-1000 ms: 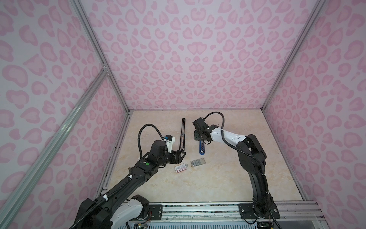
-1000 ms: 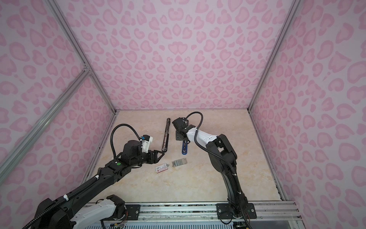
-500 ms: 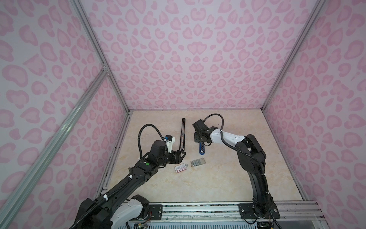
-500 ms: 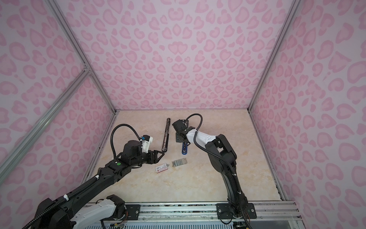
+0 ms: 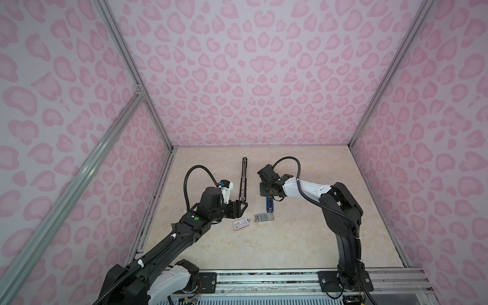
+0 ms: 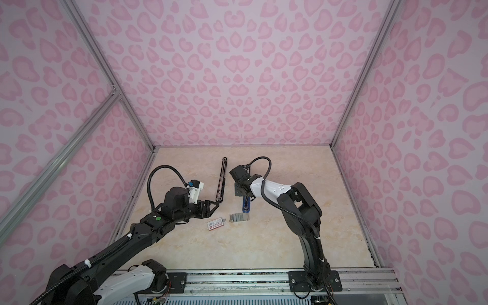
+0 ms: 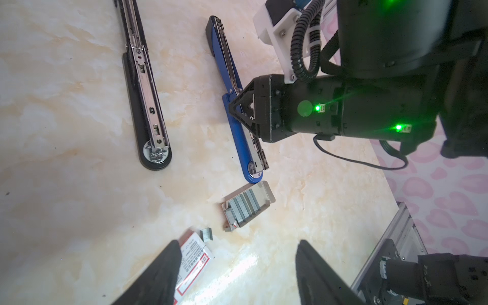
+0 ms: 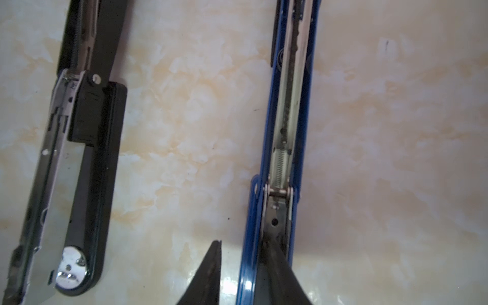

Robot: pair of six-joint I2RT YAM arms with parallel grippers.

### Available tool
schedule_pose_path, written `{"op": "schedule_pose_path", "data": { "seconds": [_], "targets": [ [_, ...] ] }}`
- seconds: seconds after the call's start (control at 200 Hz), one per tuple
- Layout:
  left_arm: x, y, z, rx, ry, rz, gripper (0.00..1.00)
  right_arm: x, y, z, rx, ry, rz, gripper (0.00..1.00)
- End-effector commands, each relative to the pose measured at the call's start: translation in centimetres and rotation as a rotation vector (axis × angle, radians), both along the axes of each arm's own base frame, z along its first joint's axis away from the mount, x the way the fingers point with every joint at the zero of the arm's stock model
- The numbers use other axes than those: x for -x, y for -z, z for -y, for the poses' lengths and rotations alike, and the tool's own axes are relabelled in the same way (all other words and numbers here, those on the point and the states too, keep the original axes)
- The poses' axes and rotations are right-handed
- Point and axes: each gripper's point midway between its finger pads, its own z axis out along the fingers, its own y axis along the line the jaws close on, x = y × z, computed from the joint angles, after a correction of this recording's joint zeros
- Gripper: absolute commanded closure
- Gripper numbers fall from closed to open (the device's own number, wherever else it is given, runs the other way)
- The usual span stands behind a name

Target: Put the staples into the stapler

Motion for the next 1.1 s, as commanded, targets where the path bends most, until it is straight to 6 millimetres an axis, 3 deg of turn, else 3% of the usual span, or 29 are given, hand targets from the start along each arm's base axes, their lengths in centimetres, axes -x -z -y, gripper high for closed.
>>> {"op": "schedule_pose_path", "data": {
  "seconds": [0.0, 0.495, 0.74, 0.87, 1.095],
  "targets": [
    [-0.2, -0.4, 0.2, 0.012, 0.001, 0.021, 0.29, 0.8, 0.5, 0.7, 0.041, 0.004, -0.018, 0.71],
    [-0.3, -0.4, 0.3, 0.015, 0.007, 0.018, 0.29, 2.9, -0.3, 0.8, 0.019, -0.001, -0.014, 0.80],
    [-0.3, -0.5, 0.4, 0.016, 0.008, 0.017, 0.29, 3.4, -0.5, 0.6, 0.008, -0.022, -0.027, 0.80],
    [-0.2, -0.5, 0.4, 0.015, 0.007, 0.017, 0.29, 2.8, -0.5, 0.8, 0.020, -0.012, -0.013, 0.74],
    [-0.2, -0.5, 0.3, 0.008, 0.005, 0.021, 0.29, 1.8, 0.0, 0.7, 0.027, -0.007, -0.023, 0.72]
  ]
}}
